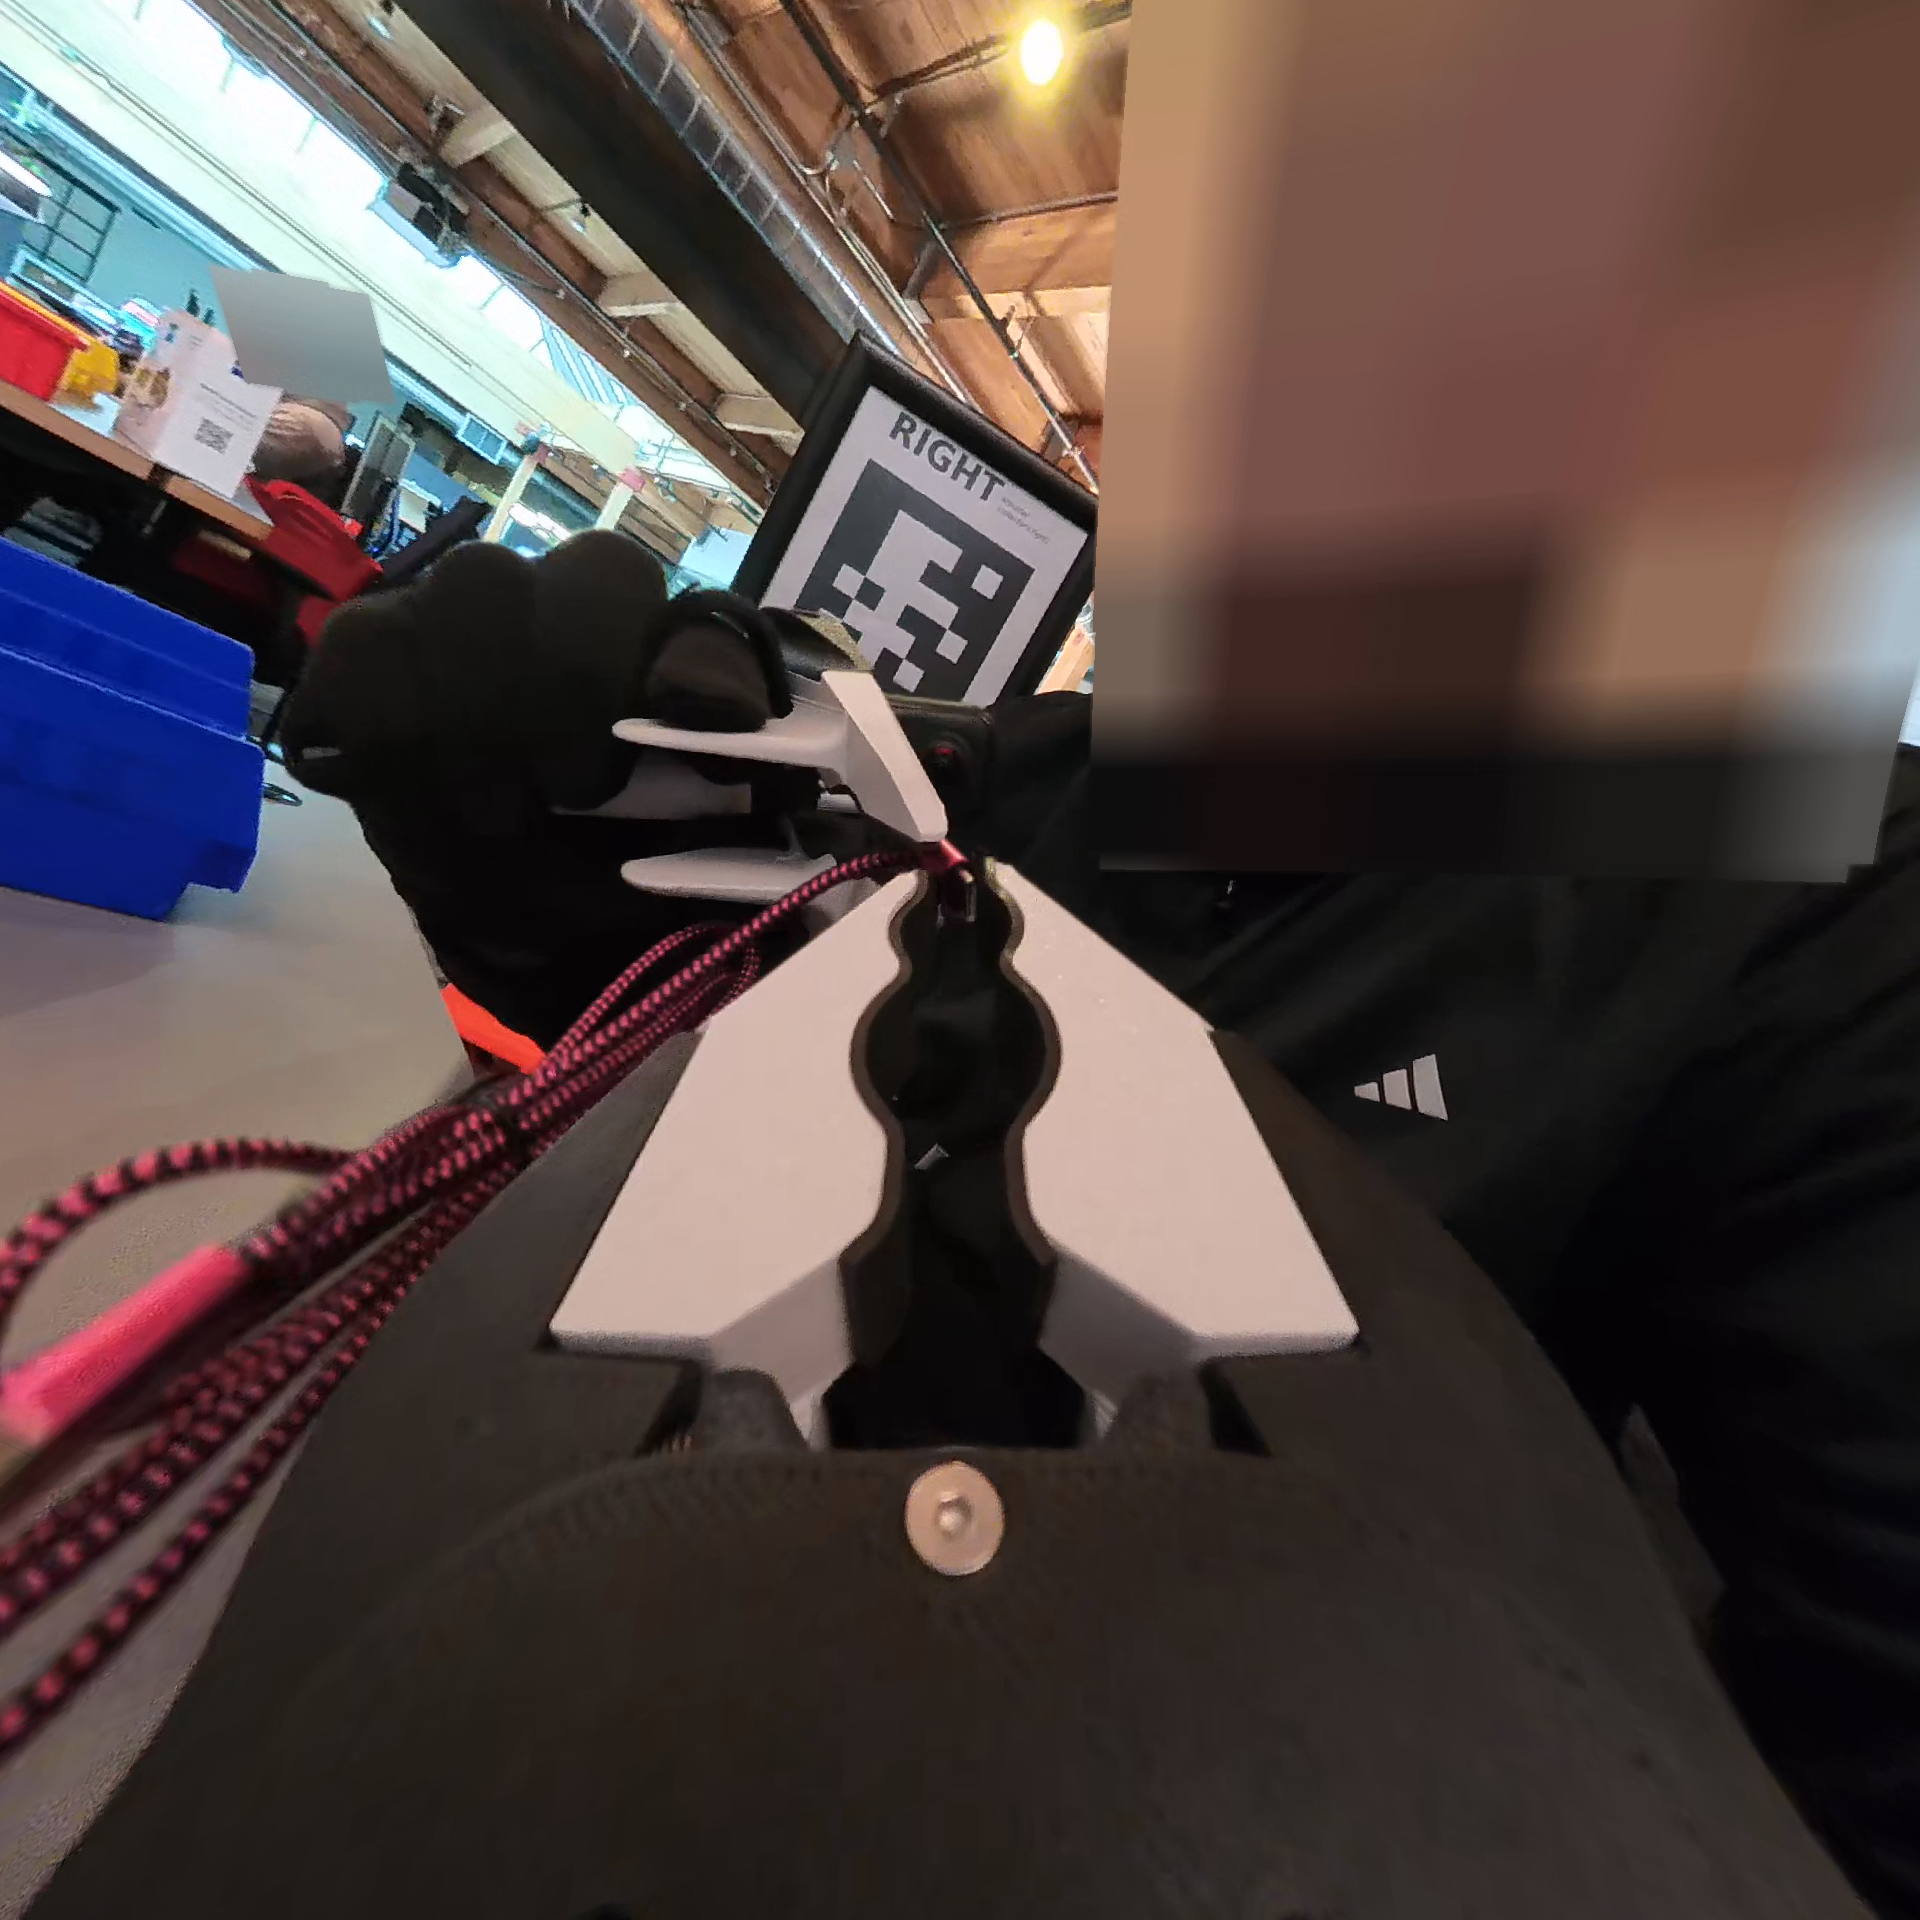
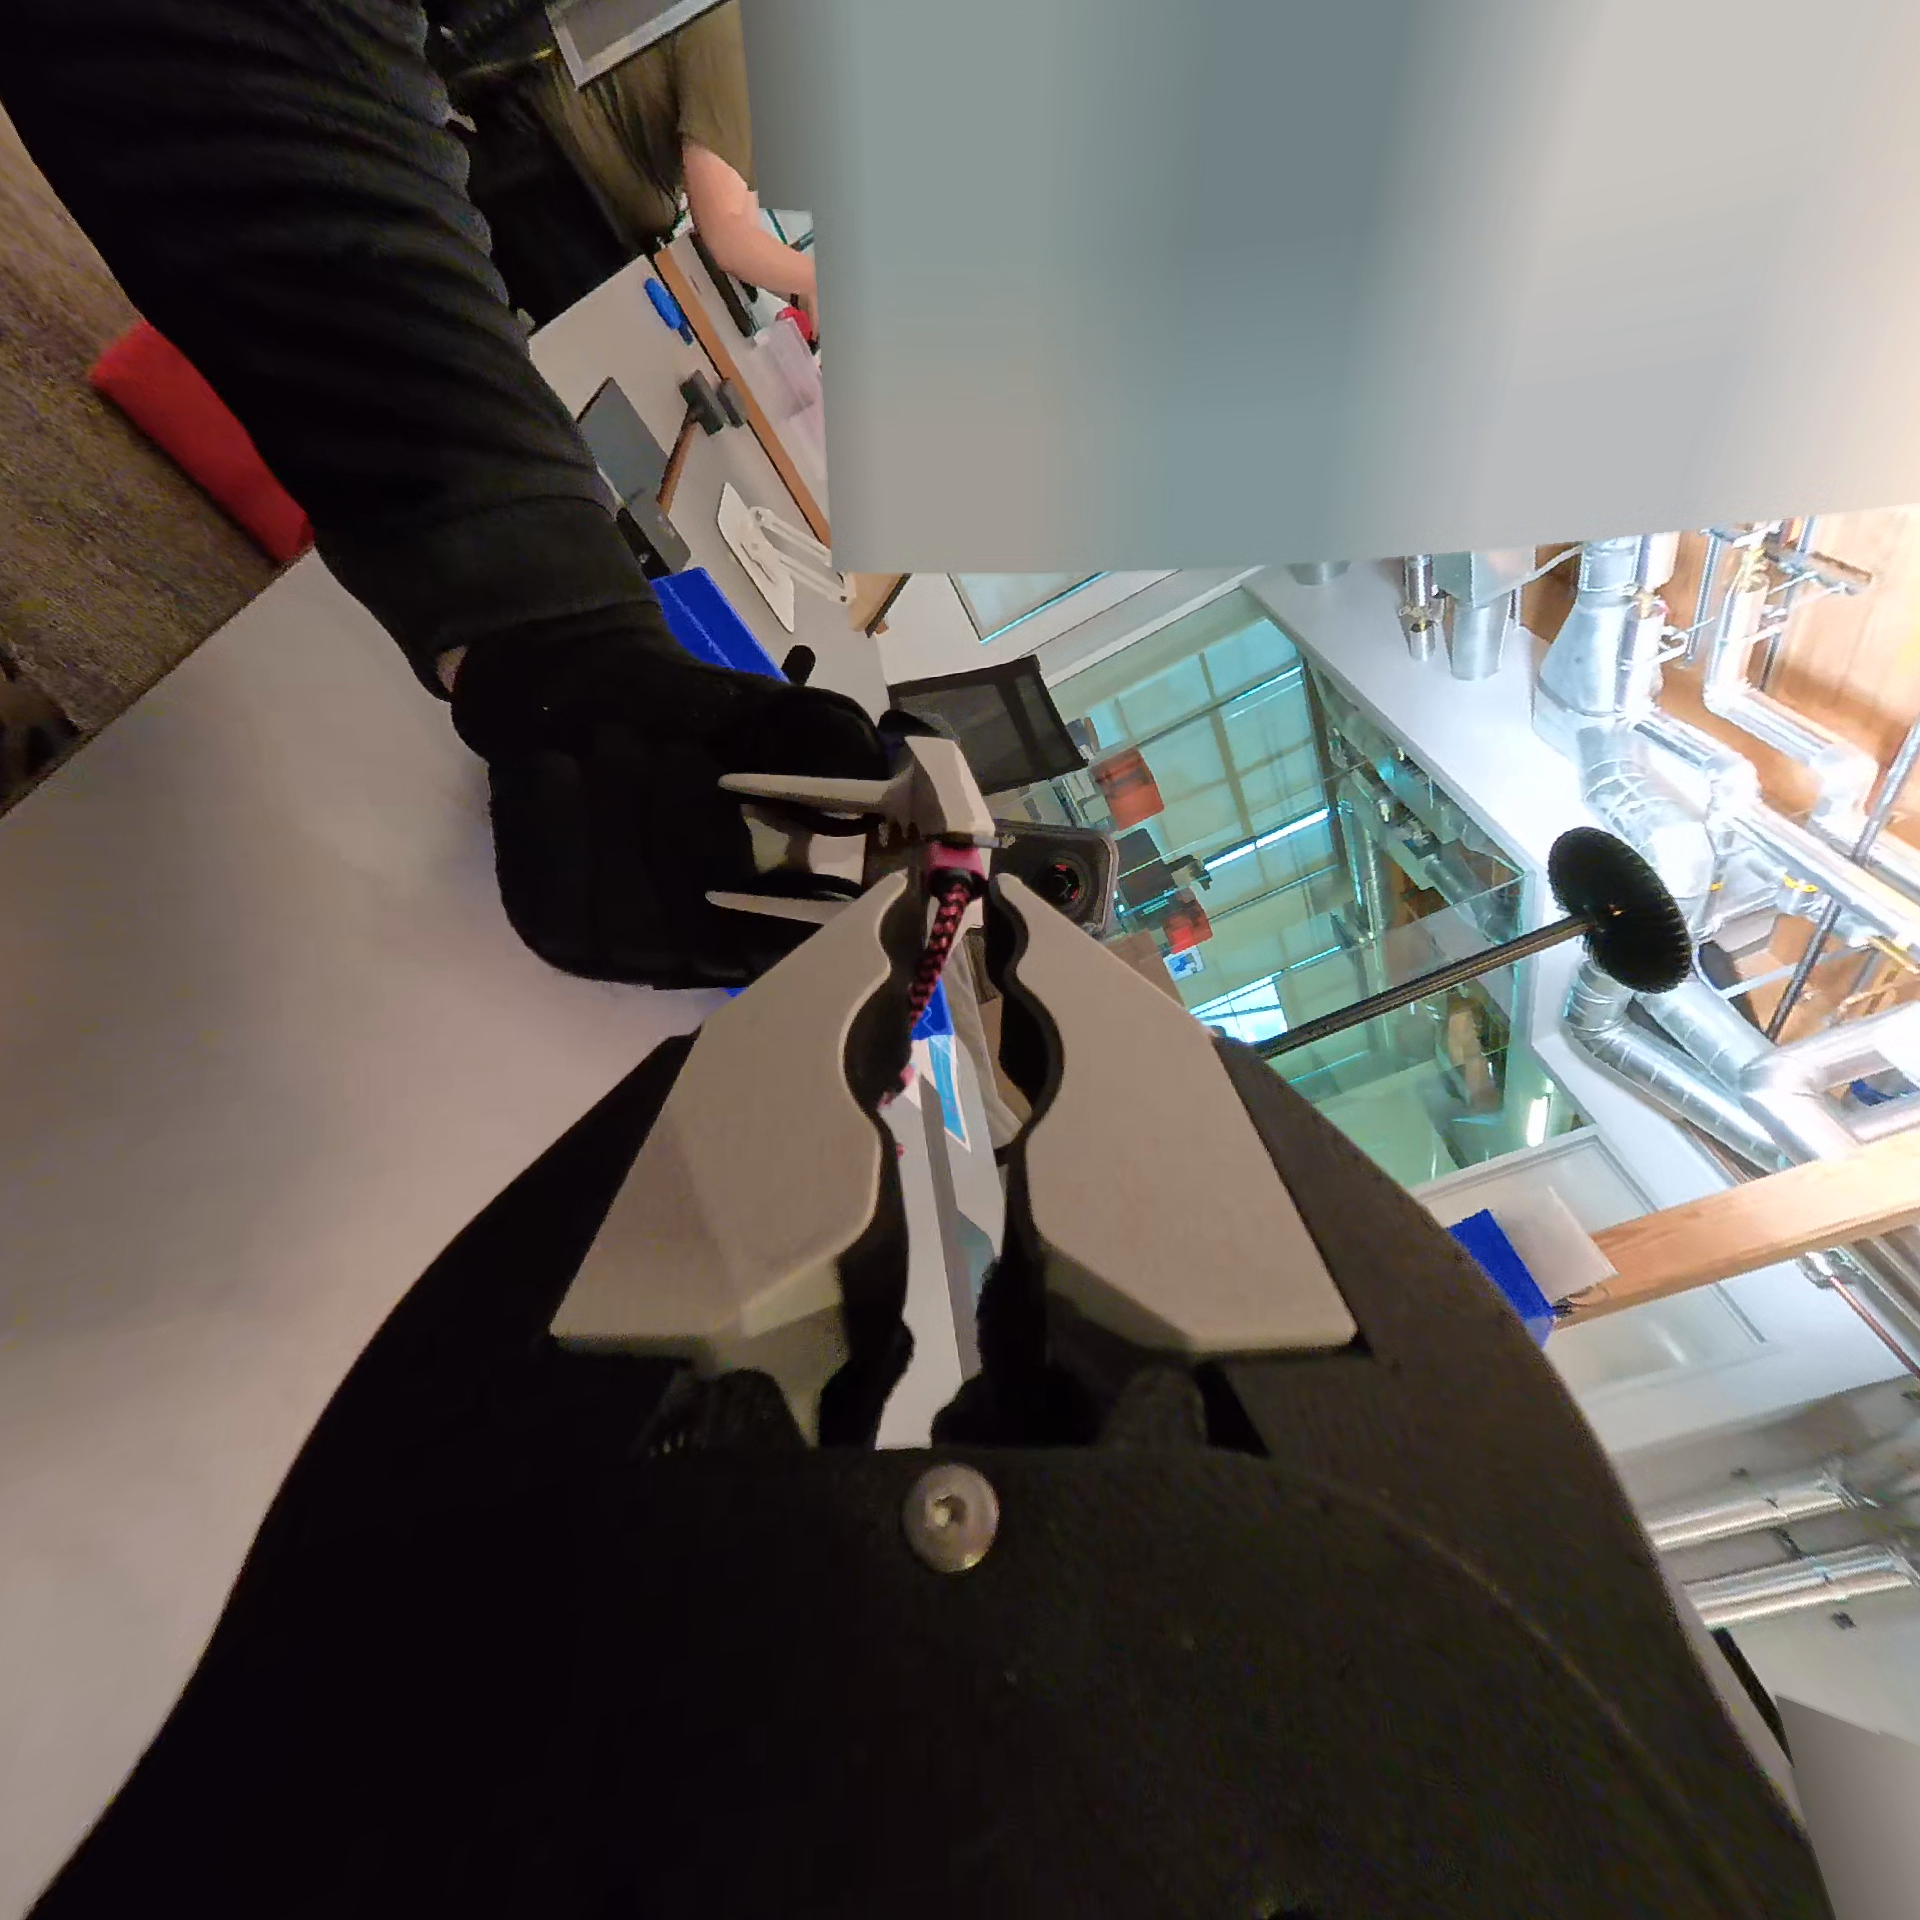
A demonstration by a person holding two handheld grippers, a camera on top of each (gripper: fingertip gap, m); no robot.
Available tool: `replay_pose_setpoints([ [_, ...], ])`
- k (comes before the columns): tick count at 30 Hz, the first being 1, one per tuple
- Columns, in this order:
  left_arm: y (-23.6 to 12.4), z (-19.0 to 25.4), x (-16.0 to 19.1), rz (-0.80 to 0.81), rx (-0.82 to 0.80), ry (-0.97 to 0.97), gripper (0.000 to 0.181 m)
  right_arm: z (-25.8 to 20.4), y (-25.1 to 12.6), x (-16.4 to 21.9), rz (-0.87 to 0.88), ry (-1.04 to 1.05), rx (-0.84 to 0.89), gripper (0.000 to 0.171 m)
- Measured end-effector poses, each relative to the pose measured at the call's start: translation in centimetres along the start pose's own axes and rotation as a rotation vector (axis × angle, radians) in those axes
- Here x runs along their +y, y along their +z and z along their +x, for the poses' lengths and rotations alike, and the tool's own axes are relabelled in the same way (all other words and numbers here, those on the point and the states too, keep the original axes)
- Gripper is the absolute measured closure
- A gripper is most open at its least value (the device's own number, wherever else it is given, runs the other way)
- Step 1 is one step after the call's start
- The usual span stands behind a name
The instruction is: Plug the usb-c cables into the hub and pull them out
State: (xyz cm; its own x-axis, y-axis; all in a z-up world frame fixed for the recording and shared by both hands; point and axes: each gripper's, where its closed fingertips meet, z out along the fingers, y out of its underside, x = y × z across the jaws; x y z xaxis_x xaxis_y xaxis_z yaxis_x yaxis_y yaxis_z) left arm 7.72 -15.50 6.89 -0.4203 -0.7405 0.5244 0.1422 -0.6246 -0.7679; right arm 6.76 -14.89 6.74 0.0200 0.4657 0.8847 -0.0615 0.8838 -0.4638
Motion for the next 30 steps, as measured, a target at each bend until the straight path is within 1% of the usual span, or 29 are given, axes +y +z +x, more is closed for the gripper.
replay_pose_setpoints([
  [7,0.3,-0.3,0.3,0.007,0.021,-0.027,0.177,-0.3,-0.3,-0.8,-0.006,-0.025,0.000,0.164],
  [22,0.3,-0.4,0.6,0.016,0.032,-0.016,0.176,-0.6,-0.4,-0.3,-0.014,0.111,-0.037,0.164],
  [30,-0.3,-1.6,0.3,0.030,-0.043,0.005,0.177,-0.5,-1.1,0.8,-0.037,0.166,-0.020,0.165],
])
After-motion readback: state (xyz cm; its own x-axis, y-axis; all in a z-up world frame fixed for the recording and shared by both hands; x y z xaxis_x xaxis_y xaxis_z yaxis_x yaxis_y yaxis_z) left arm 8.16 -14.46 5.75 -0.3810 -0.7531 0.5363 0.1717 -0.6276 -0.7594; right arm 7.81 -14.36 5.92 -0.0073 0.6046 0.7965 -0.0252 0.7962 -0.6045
